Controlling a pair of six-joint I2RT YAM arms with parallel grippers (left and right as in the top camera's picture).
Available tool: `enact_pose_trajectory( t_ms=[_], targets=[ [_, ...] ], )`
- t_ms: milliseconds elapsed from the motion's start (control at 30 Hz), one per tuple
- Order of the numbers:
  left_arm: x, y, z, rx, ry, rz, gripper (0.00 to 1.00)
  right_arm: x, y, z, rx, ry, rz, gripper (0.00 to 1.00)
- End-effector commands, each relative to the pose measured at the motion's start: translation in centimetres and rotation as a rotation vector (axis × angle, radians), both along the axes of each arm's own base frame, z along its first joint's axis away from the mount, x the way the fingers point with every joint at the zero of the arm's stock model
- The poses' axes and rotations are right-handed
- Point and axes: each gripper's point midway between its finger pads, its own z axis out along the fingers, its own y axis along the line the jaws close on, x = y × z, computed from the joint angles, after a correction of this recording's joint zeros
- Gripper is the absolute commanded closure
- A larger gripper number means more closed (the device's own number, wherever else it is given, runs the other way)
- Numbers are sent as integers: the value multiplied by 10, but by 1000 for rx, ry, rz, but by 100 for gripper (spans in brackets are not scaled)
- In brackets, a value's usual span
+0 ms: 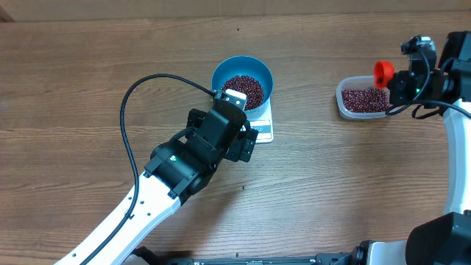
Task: Scoop item into bowl and weigh 150g on scale
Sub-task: 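Move the scoop back right over the bean tub, then lower the red scoop into the tub and release it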
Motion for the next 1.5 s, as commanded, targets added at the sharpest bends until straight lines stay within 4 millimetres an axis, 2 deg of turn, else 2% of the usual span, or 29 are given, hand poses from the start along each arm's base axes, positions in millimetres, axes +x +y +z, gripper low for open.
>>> enact_pose_trajectory(
  t_ms=[0,200,333,433,600,733,800,1067,1167,1333,1367,1400,1433,1467],
  targets=[
    [0,2,3,-4,-11,12,1,-2,-8,5,-152,14,-14,96],
    [0,2,3,-4,-11,12,0,-5,-19,4,-292,53,-57,96],
    [0,2,3,-4,-11,12,0,-3,-19,5,-272,43,-92,96],
    [0,2,3,-5,-11,12,0,1,-23,6,-201,19,-202,96],
    [0,2,3,-5,-11,12,0,6,-9,-1,39,20,-284,96],
    [0,2,3,-4,-11,12,1,6,-9,-17,156,63,-361,96],
    [0,2,3,-4,-11,12,0,8,-9,-36,205,107,-422,96],
    [0,2,3,-4,-11,12,0,19,4,-81,356,174,-494,96],
    [0,2,3,-4,-11,12,0,20,4,-93,361,182,-503,96],
    [0,2,3,-4,-11,12,0,19,4,-98,371,198,-523,96],
    [0,2,3,-4,-11,12,0,18,4,-98,370,200,-524,89],
    [0,2,3,-4,-11,12,0,18,4,-98,370,201,-523,74],
    [0,2,3,-4,-11,12,1,18,4,-98,370,203,-524,54],
    [0,2,3,-4,-11,12,1,17,5,-99,370,205,-524,9]
  ],
)
